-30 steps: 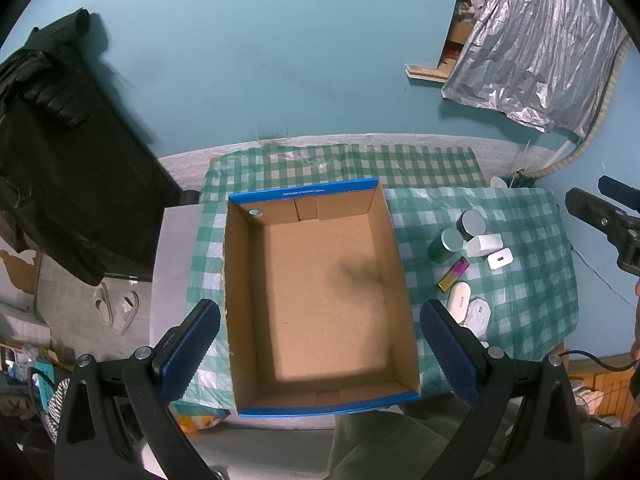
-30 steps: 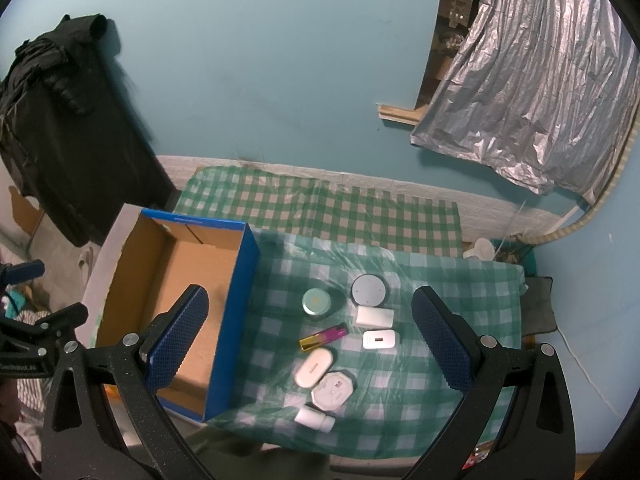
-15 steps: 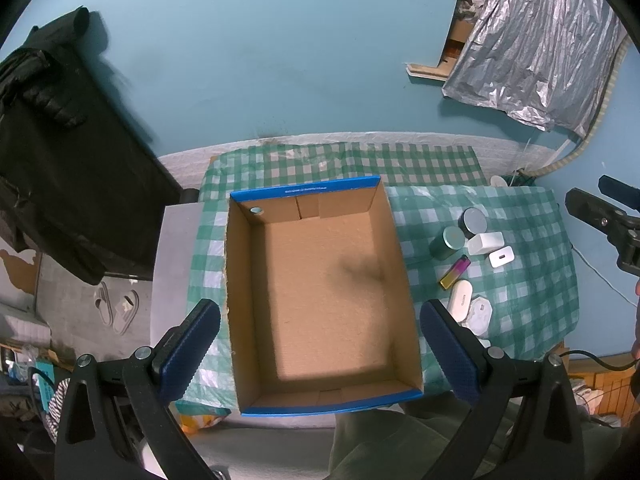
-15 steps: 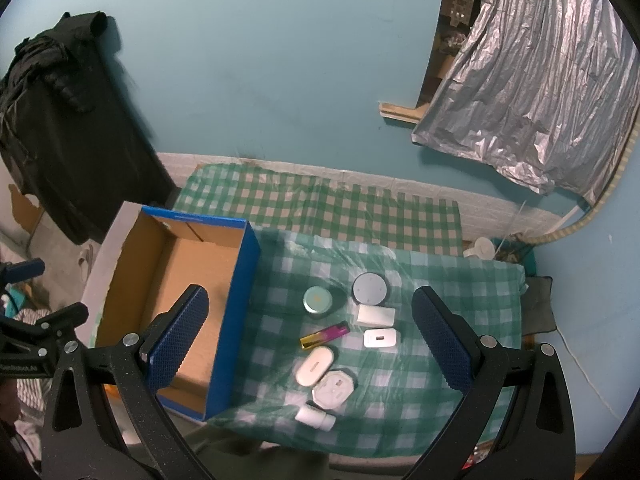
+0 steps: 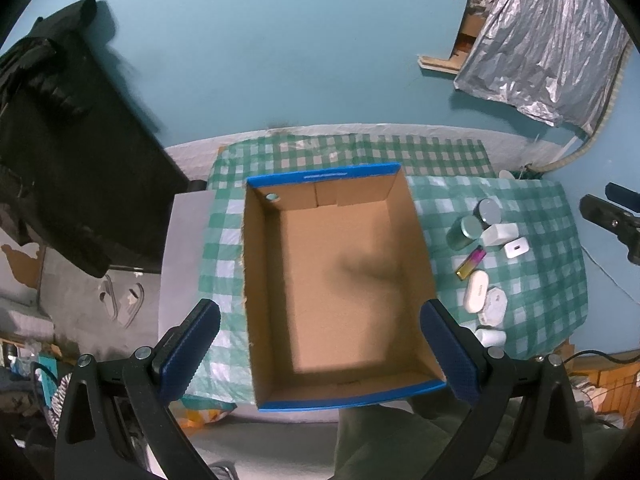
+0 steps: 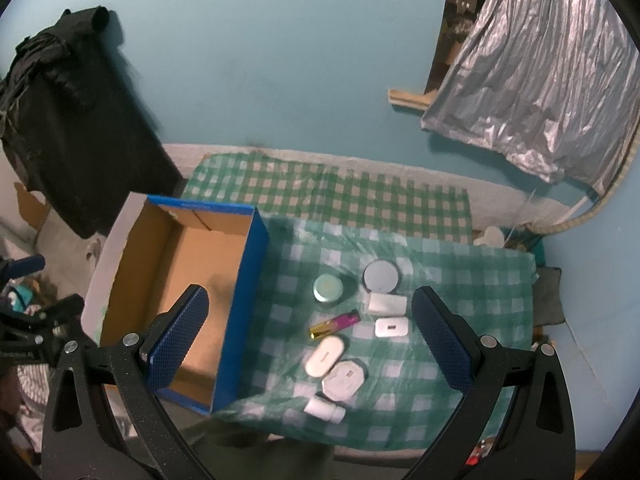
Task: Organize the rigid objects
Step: 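Grip the cardboard box wall with the left gripper while the right gripper approaches the white pill bottle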
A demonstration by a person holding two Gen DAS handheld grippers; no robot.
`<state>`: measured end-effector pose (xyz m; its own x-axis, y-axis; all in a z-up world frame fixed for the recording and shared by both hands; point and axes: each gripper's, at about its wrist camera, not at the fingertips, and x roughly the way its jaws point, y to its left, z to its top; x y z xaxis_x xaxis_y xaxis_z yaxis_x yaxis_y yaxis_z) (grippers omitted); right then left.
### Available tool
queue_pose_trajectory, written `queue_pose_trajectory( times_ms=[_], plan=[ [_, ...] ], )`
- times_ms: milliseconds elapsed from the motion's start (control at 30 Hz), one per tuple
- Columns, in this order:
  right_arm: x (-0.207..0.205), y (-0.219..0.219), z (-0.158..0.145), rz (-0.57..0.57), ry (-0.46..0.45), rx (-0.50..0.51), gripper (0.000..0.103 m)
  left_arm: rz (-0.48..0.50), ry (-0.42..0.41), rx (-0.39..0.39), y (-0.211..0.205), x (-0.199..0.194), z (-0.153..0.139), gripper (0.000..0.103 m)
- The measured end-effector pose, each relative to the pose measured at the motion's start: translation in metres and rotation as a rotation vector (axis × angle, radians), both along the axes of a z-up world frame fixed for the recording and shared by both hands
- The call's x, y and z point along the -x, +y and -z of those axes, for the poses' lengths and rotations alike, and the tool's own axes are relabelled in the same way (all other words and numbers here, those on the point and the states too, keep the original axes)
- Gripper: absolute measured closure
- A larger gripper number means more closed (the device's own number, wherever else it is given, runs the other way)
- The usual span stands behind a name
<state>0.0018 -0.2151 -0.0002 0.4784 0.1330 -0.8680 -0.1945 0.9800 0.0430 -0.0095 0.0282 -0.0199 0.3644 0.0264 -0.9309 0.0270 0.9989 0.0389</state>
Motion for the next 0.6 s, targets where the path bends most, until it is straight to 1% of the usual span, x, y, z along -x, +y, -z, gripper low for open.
queue_pose_trajectory(
  times_ms=[100,333,500,600],
  plan=[
    [-0.002,-0.01,0.01,0.028,0.03,0.014,0.002,-0.008,0.017,-0.008,0.01,-0.001,0.007,0.002],
    [0.002,-0.034,0.036,0.108,0.108,0.01,0.002,-0.035,0.062,-0.027,0.041,-0.002,0.032,0.002],
    [0.01,-0.042,0.059,0.163,0.165,-0.015,0.002,-0.069,0.098,0.001,0.062,-0.004,0.051,0.002],
    [0.015,-0.042,0.075,0.183,0.198,-0.018,0.002,-0.087,0.123,-0.001,0.073,-0.004,0.066,0.002]
  ],
)
